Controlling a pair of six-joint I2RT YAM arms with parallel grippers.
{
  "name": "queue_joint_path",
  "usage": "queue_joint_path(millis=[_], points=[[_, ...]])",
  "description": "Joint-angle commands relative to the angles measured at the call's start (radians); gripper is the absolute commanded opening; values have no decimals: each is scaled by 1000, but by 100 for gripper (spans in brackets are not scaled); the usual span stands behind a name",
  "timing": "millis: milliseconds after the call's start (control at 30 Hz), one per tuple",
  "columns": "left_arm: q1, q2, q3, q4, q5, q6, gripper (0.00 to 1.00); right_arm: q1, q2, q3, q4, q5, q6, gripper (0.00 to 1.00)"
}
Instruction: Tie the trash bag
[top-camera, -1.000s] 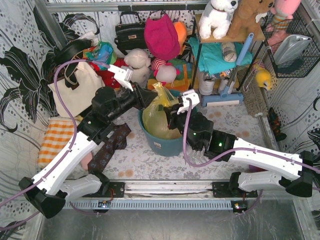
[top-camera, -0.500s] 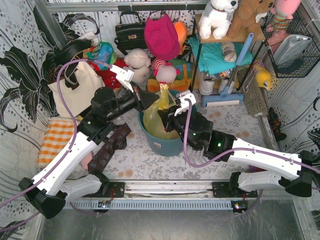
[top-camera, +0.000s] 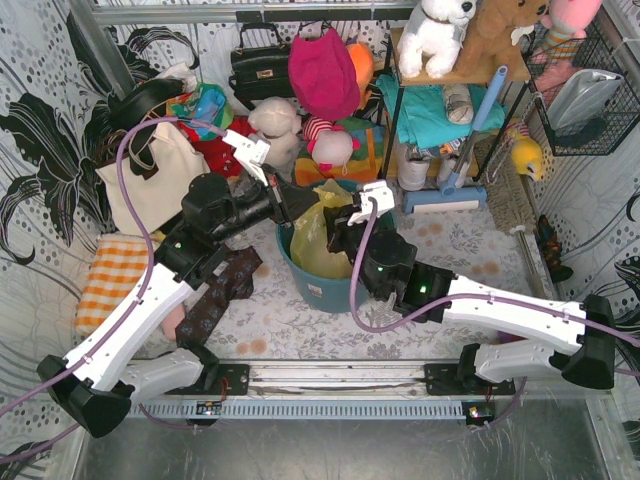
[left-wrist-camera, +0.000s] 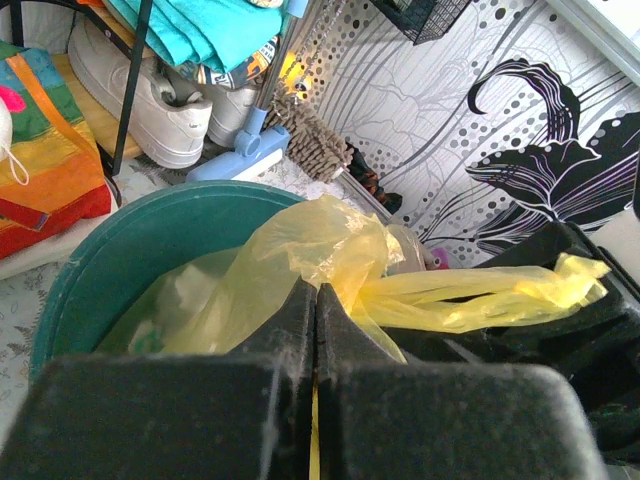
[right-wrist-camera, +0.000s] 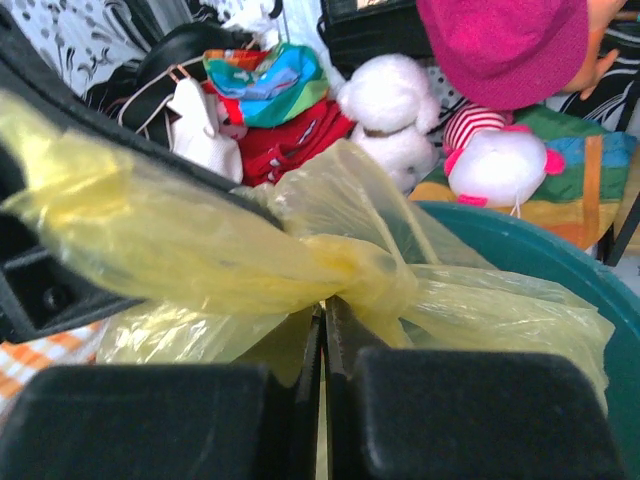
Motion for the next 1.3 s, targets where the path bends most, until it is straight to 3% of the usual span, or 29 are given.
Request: queue_joint_path(millis=[0, 300, 767, 1100, 1267], points=[[7, -23, 33, -8, 25, -13, 0, 5, 19, -47, 224, 110, -106, 0], [7, -68, -14, -53, 45, -64, 0, 4, 34, -160, 590, 162, -297, 0], [6, -112, -150, 10, 140, -242, 0, 4, 83, -313, 1096, -66, -506, 0], [6, -141, -179, 2, 145, -258, 0, 4, 93, -384, 1244, -252, -510, 0], [8, -171, -169, -6, 79, -243, 17, 5, 70, -418, 1247, -378, -467, 0]])
